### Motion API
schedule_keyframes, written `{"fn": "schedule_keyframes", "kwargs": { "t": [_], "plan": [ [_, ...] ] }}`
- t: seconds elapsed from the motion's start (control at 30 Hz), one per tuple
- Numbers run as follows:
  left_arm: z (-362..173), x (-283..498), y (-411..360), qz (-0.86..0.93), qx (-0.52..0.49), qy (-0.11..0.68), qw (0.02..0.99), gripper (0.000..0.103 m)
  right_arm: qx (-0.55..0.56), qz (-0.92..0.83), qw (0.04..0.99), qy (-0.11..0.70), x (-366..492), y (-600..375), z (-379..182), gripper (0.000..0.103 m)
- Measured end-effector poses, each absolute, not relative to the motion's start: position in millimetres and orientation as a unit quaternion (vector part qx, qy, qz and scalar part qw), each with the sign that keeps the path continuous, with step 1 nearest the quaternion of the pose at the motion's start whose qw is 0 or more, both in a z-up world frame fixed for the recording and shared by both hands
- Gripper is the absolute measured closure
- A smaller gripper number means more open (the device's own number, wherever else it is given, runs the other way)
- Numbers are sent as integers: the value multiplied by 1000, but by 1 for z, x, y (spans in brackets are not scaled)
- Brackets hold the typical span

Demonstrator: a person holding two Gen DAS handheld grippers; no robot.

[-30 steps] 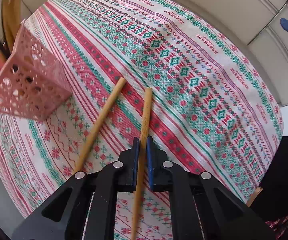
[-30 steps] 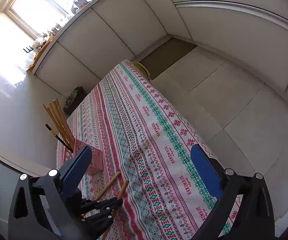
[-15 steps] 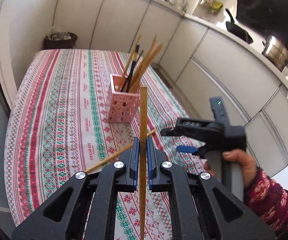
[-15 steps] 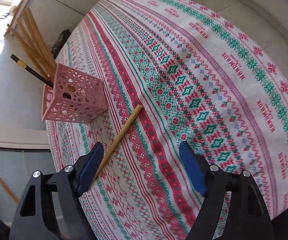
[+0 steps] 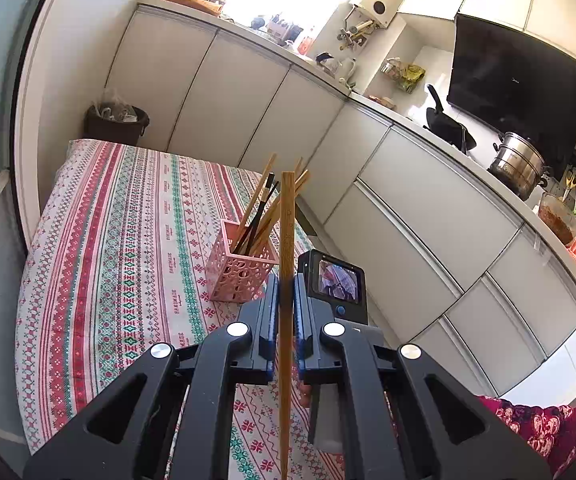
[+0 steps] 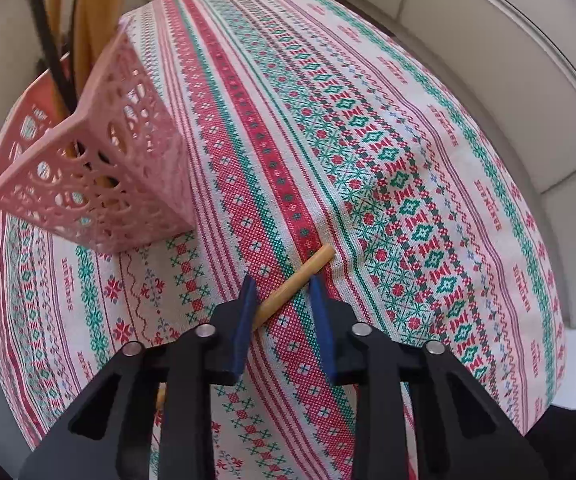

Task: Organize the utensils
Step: 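Carry the chopstick with the left gripper while the right gripper grasps the last chopstick, then carry both upright chopsticks over the pink basket and lower them in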

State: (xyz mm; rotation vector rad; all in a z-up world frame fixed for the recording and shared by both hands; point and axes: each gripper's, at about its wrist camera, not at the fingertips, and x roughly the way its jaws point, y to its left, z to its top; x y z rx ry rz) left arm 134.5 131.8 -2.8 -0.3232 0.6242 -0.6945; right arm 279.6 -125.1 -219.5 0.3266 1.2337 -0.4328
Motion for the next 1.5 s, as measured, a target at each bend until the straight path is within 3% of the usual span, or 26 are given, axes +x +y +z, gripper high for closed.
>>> {"fn": "schedule_keyframes", "kwargs": {
  "t": [0.13,0.47,0.7,0.87,1.07,1.5],
  "plan": [
    [-3,134,130,-337,-156,302,878,97,154,-141,783,586,258,-139,-217,95],
    [-12,128,104,-324,-112,319,884,97,35,-49,753,655,213,-131,-216,95],
    [-18,130,92,-307,-92,331,887,97,2,-46,718,695,247,-112,-223,93],
    [-17,128,87,-292,-74,328,895,97,1,-54,740,670,272,-117,-223,95],
    [-15,127,81,-266,-48,319,908,97,14,-44,777,628,226,-115,-218,95],
    [-18,131,64,-222,-21,314,923,97,86,-21,880,466,134,-165,-120,95]
  ]
}}
